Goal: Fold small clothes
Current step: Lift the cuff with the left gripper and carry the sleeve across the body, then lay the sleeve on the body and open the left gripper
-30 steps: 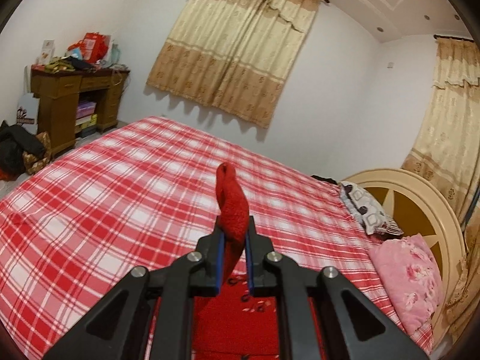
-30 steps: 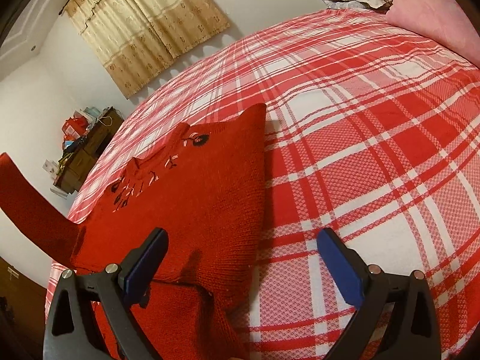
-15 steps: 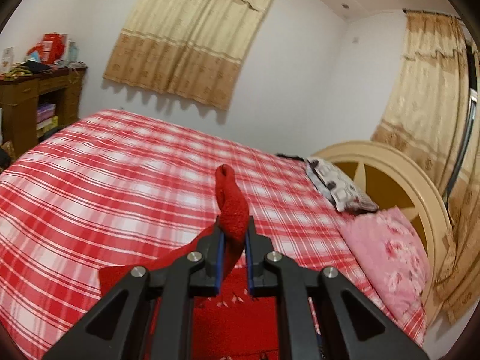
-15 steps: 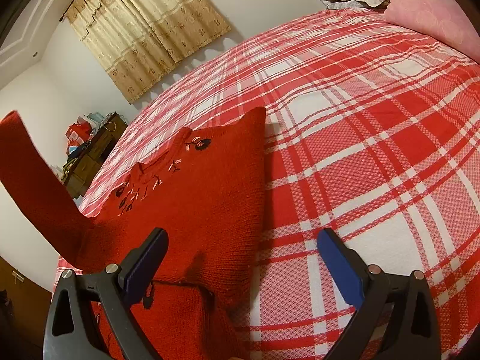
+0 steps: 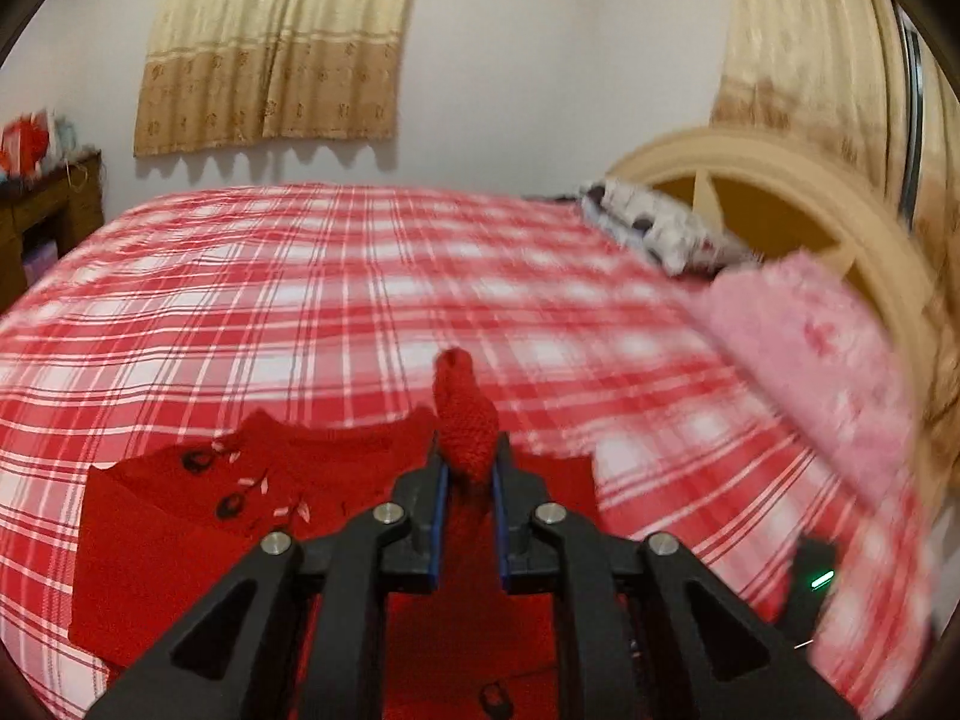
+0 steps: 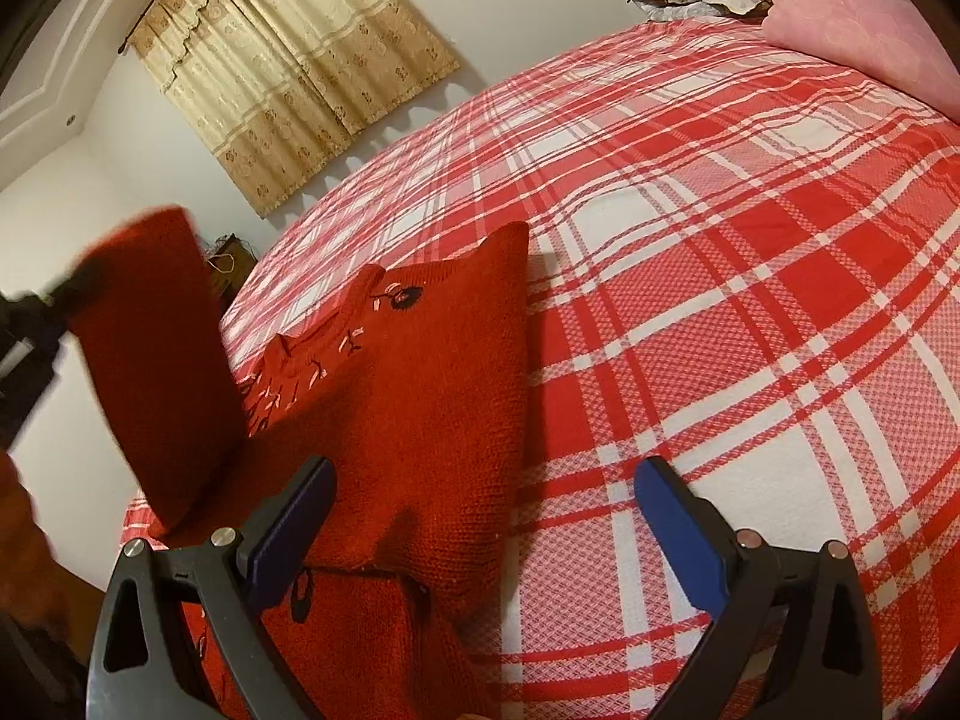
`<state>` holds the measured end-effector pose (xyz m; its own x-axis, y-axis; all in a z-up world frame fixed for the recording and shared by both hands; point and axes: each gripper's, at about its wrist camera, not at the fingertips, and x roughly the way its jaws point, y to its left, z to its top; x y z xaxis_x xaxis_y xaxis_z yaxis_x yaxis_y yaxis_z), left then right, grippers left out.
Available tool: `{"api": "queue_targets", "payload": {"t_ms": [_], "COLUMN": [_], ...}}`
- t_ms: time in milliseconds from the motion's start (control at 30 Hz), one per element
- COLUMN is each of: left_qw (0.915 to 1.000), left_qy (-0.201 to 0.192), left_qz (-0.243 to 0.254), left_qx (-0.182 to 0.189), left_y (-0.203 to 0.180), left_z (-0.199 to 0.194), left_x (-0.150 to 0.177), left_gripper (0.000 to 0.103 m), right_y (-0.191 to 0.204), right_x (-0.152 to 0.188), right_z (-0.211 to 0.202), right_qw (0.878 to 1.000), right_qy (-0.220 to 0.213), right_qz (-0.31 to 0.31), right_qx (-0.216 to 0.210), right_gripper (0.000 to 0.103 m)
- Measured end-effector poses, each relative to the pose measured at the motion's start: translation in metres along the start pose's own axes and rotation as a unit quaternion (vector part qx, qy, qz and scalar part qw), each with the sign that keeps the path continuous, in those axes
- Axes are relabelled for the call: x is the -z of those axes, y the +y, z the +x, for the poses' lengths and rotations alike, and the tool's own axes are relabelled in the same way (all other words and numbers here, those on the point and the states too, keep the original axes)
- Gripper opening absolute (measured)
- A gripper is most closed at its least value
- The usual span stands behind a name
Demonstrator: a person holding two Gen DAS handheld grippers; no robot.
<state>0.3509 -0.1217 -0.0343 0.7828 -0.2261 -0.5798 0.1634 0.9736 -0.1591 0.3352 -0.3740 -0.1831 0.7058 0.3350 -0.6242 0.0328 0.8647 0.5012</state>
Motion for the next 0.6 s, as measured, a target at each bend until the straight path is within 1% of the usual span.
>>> {"api": "queue_targets", "payload": {"t_ms": [33,67,133,167,233,267,333,367,400,433,467,500,533,567,600], "left_qw": [0.9998,0.9994,0.9987,0.9983,0.9976,0.9969,0.9946,0.9928,0.9907,0.9867,0.9827,0.9791,0.976,0.9701,0.9673], "left_qy": [0.008,0.014,0.018,0.01,-0.005,-0.014,-0.026,-0.03,-0.033,-0.037,-0.039,-0.038,-0.035,-0.027,-0.02], "left_qz": [0.011,0.025,0.044,0.054,0.064,0.071,0.082,0.086,0.086,0.079,0.073,0.066,0.06,0.051,0.047], "left_qx": [-0.012,-0.017,-0.018,-0.019,-0.025,-0.032,-0.057,-0.077,-0.1,-0.137,-0.166,-0.188,-0.206,-0.235,-0.248], "left_y": [-0.003,-0.005,-0.008,-0.006,-0.01,-0.005,0.008,0.018,0.029,0.047,0.062,0.077,0.09,0.111,0.12], "left_z": [0.004,0.006,0.003,-0.005,-0.013,-0.022,-0.033,-0.04,-0.044,-0.05,-0.055,-0.059,-0.061,-0.066,-0.067], "left_x": [0.005,0.009,0.015,0.017,0.021,0.023,0.029,0.034,0.039,0.047,0.054,0.062,0.069,0.08,0.085], "left_gripper": [0.025,0.027,0.036,0.041,0.063,0.066,0.073,0.074,0.078,0.083,0.085,0.088,0.088,0.088,0.088], "right_y": [0.0,0.0,0.0,0.0,0.0,0.0,0.0,0.0,0.0,0.001,0.001,0.001,0.0,-0.002,-0.005], "right_x": [0.0,0.0,0.0,0.0,0.0,0.0,0.0,0.0,0.0,0.0,0.0,0.001,0.001,0.002,0.002], "right_z": [0.0,0.0,0.0,0.0,0.0,0.0,0.0,-0.001,-0.001,-0.001,-0.002,-0.005,-0.011,-0.017,-0.023], "right_qw": [1.0,1.0,1.0,1.0,1.0,1.0,1.0,1.0,1.0,1.0,1.0,1.0,0.999,0.999,0.998], "right_qy": [0.0,0.0,0.0,0.0,0.0,0.0,-0.001,-0.002,-0.002,-0.003,-0.005,-0.015,-0.032,-0.047,-0.06], "right_qz": [0.0,0.0,0.001,0.001,0.0,0.0,0.001,0.001,0.002,0.002,0.003,0.006,0.011,0.018,0.025], "right_qx": [0.0,0.0,-0.001,-0.001,-0.001,-0.001,-0.002,-0.003,-0.004,-0.004,-0.004,-0.001,0.005,0.007,0.004], "right_gripper": [0.1,0.1,0.1,0.1,0.1,0.1,0.1,0.1,0.1,0.1,0.1,0.1,0.1,0.1,0.1]}}
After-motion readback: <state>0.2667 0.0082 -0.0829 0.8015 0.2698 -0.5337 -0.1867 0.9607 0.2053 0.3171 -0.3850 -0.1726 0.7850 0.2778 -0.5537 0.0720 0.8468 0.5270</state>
